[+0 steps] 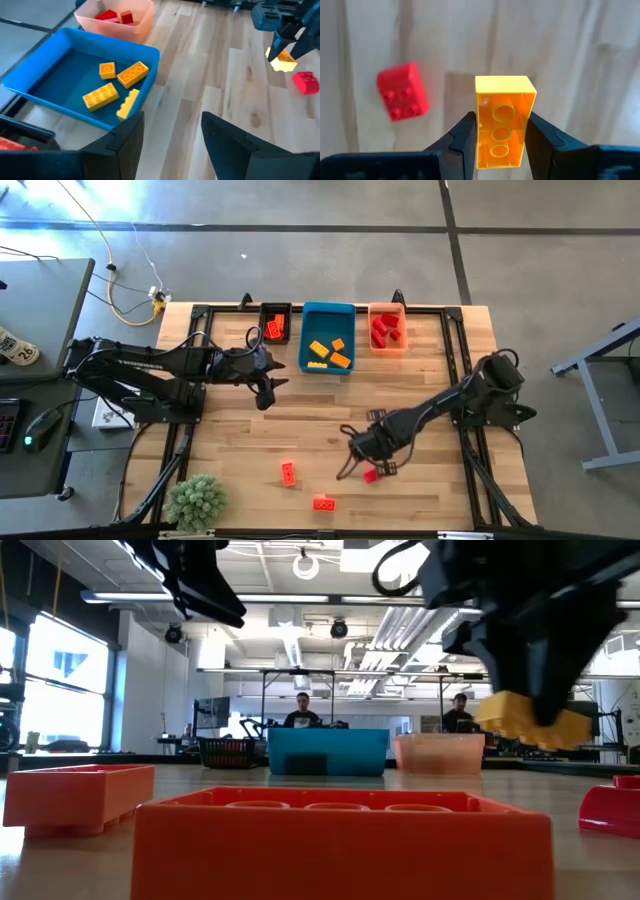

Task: Sort & place blocks by color
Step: Put the yellow game piece into the blue bin

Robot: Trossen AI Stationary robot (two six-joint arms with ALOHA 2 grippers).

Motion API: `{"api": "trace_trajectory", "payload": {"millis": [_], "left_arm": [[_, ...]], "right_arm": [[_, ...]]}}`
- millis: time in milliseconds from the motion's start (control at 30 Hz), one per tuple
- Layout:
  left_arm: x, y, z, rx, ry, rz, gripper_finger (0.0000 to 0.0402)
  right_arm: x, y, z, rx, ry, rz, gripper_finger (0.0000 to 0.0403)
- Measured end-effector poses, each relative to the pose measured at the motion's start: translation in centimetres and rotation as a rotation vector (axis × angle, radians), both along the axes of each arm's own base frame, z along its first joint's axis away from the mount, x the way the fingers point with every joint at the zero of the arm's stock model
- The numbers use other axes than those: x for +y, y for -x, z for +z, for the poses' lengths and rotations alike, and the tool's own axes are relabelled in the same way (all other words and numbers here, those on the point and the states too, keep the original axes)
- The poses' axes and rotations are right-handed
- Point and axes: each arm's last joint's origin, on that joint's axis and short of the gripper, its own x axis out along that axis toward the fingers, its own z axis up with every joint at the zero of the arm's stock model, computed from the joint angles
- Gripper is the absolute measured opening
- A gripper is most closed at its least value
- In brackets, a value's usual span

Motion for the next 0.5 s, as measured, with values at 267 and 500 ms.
{"api": "trace_trajectory", "payload": {"millis": [267,500], "left_arm": [[1.2,0.2,0.0,0.011,-0.013,0.045,0.0186],[2.5,0.6,-0.1,0.019,-0.012,0.109,0.0186]], "right_arm": [[-3.9,-2.6,1.5,-0.088,0.021,-0.100,0.0106],[-7.0,-5.3,4.1,-0.253,0.027,-0.213,0.0106]]}}
